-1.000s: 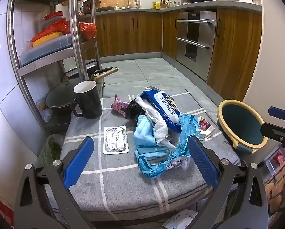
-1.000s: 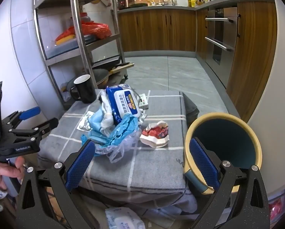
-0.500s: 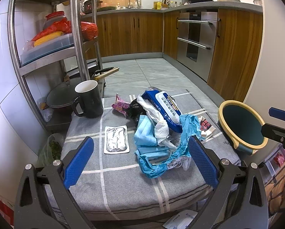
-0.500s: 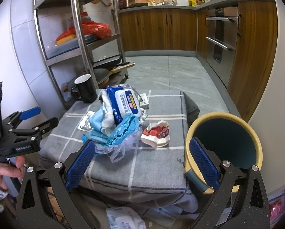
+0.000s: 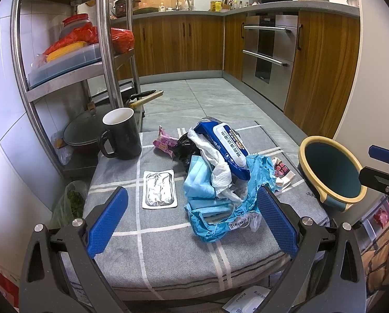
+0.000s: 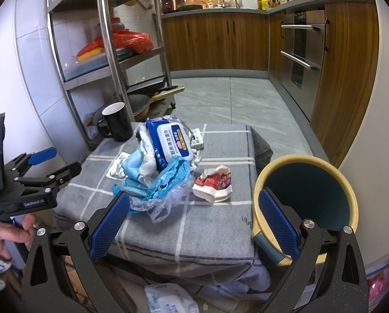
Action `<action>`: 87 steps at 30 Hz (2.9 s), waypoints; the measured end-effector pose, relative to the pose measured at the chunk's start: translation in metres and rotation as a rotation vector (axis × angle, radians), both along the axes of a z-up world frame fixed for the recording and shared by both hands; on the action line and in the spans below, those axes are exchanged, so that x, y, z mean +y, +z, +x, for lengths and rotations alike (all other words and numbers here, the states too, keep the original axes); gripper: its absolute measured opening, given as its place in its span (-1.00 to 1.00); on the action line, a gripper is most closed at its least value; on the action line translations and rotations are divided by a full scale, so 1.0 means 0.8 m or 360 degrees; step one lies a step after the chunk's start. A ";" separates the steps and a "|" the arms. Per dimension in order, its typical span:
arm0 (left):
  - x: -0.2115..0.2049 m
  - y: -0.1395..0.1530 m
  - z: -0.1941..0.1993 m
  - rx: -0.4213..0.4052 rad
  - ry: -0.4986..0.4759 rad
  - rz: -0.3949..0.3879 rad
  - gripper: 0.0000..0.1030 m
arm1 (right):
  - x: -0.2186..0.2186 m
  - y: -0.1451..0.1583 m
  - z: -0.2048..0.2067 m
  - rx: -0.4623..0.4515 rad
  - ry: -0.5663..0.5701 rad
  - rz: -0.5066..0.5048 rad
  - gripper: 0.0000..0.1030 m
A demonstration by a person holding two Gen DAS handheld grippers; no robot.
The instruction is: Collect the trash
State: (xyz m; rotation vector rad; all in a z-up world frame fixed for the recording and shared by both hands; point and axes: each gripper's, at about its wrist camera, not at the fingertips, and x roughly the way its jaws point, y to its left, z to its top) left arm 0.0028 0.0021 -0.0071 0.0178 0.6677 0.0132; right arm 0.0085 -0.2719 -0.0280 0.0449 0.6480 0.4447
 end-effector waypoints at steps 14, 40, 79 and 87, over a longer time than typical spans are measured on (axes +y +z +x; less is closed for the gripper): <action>0.011 -0.006 0.003 0.0042 0.0033 -0.0034 0.89 | 0.001 -0.004 0.002 0.0004 -0.0002 0.0005 0.91; 0.067 -0.063 0.148 0.0554 0.0005 -0.0242 0.52 | -0.010 -0.018 0.108 0.0276 0.0028 0.0128 0.82; 0.128 -0.046 0.149 0.0572 0.0135 -0.0481 -0.80 | 0.034 -0.081 0.158 0.0458 0.0003 -0.0088 0.23; 0.132 -0.013 0.144 0.0402 0.0154 -0.0529 -0.80 | 0.066 -0.119 0.206 0.0525 0.0015 -0.0248 0.39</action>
